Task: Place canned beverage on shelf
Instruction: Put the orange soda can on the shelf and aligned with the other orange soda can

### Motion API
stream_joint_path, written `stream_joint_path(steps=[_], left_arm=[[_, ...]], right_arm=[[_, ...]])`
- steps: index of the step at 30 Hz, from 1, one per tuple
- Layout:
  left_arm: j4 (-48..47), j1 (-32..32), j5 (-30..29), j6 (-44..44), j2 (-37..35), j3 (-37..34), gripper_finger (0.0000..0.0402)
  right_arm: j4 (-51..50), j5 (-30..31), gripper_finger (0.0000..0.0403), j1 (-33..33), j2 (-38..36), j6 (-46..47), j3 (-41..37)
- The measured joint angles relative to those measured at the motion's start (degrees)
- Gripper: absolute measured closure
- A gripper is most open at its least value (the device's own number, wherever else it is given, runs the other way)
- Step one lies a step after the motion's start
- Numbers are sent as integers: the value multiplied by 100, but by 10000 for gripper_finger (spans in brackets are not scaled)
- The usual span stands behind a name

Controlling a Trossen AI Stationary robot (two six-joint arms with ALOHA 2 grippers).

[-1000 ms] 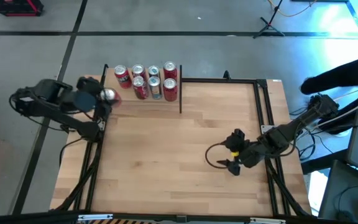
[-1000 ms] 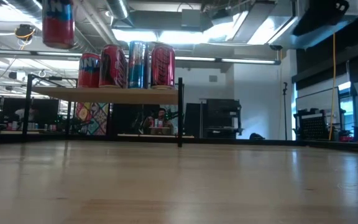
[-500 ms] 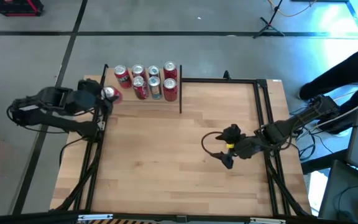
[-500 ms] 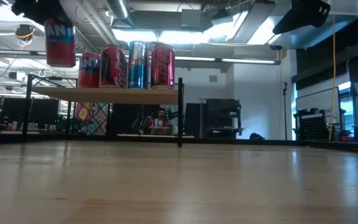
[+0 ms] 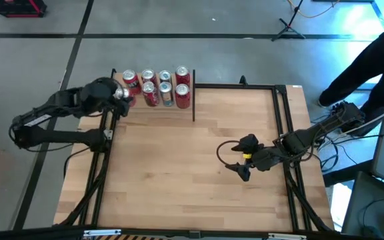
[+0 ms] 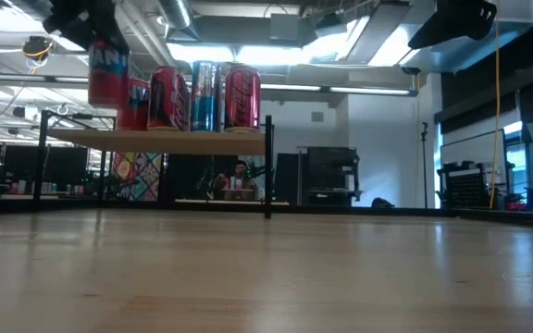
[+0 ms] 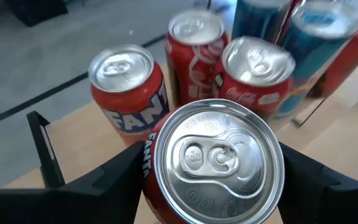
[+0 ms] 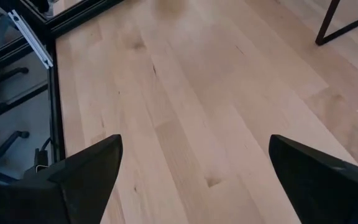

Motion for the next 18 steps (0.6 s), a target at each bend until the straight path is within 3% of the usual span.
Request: stream_joint_path(steps=[8, 18], left_arm=[[414, 1165, 929, 824, 536, -2, 139], [532, 2430, 2328, 1097, 886, -4, 139]], right_arm=[[0, 0, 11, 0, 0, 2, 0], [-2, -2, 11, 2, 0, 16, 0]])
